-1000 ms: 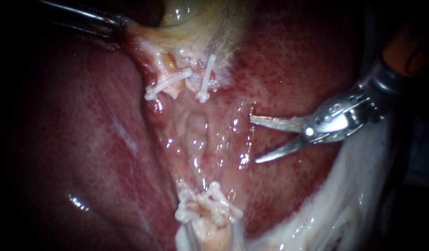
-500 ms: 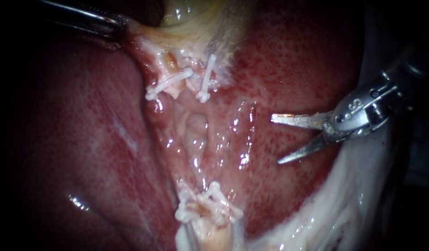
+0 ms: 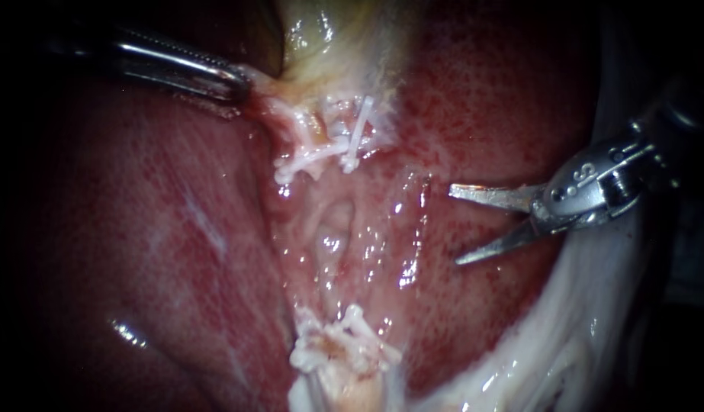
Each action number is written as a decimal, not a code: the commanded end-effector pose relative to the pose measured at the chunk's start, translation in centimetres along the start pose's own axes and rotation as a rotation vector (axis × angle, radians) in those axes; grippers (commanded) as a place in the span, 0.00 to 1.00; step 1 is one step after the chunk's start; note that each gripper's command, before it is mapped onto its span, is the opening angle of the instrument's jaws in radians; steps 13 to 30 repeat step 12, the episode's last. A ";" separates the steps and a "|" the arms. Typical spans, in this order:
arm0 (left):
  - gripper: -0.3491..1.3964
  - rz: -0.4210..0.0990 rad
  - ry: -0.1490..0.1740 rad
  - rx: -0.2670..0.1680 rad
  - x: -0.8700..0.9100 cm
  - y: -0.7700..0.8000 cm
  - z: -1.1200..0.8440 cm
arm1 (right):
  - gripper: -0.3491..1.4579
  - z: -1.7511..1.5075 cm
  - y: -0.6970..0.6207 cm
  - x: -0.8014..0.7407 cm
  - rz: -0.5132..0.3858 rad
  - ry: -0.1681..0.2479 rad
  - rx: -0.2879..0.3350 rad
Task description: Go back from the cut right tube
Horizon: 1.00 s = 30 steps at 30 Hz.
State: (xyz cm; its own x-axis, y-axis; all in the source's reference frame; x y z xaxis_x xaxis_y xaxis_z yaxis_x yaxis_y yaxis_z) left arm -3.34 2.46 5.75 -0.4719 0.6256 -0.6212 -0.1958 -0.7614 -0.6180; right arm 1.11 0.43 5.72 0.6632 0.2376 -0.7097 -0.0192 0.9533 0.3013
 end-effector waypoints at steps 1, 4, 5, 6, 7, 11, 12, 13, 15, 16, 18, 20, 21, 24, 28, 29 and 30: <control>0.00 0.000 -0.003 -0.004 0.00 0.00 0.01 | 0.99 0.00 0.00 0.00 0.005 0.001 0.001; 0.00 0.000 -0.003 -0.004 0.00 0.00 0.01 | 0.99 -0.01 0.00 0.00 0.005 0.001 0.001; 0.00 0.000 -0.003 -0.004 0.00 0.00 0.01 | 0.99 -0.01 0.00 0.00 0.005 0.001 0.001; 0.00 0.000 -0.003 -0.004 0.00 0.00 0.01 | 0.99 -0.01 0.00 0.00 0.005 0.001 0.001; 0.00 0.000 -0.003 -0.005 0.00 0.00 0.01 | 0.99 -0.01 0.00 0.00 0.005 0.001 0.001; 0.00 0.000 -0.003 -0.005 0.00 0.00 0.01 | 0.99 -0.01 0.00 -0.01 0.005 0.001 0.001; 0.00 0.000 -0.003 -0.005 0.00 0.00 0.01 | 0.99 -0.02 0.00 -0.01 0.005 0.001 0.001; 0.00 0.000 -0.003 -0.005 0.00 0.00 0.01 | 0.99 -0.02 0.00 -0.01 0.005 0.001 0.001; 0.00 0.000 -0.003 -0.005 0.00 0.00 0.01 | 0.99 -0.02 0.00 -0.01 0.005 0.001 0.001; 0.00 0.000 -0.003 -0.005 0.00 0.00 0.01 | 0.99 -0.02 0.00 -0.01 0.005 0.001 0.001; 0.00 0.000 -0.003 -0.005 0.00 0.00 0.01 | 0.99 -0.02 0.00 -0.01 0.005 0.001 0.001; 0.00 0.000 -0.003 -0.005 0.00 0.00 0.01 | 0.99 -0.02 0.00 -0.01 0.005 0.001 0.001; 0.00 0.000 -0.003 -0.005 0.00 0.00 0.01 | 0.99 -0.02 0.00 -0.01 0.005 0.001 0.001; 0.00 0.000 -0.003 -0.005 0.00 0.00 0.01 | 0.99 -0.02 0.00 -0.01 0.005 0.001 0.001; 0.00 0.000 -0.003 -0.005 0.00 0.00 0.01 | 0.99 -0.02 0.00 -0.01 0.005 0.001 0.001; 0.00 0.000 -0.003 -0.005 0.00 0.00 0.01 | 0.99 -0.02 0.00 -0.01 0.005 0.001 0.001; 0.00 0.000 -0.003 -0.005 0.00 0.00 0.01 | 0.99 -0.02 0.00 -0.01 0.005 0.001 0.001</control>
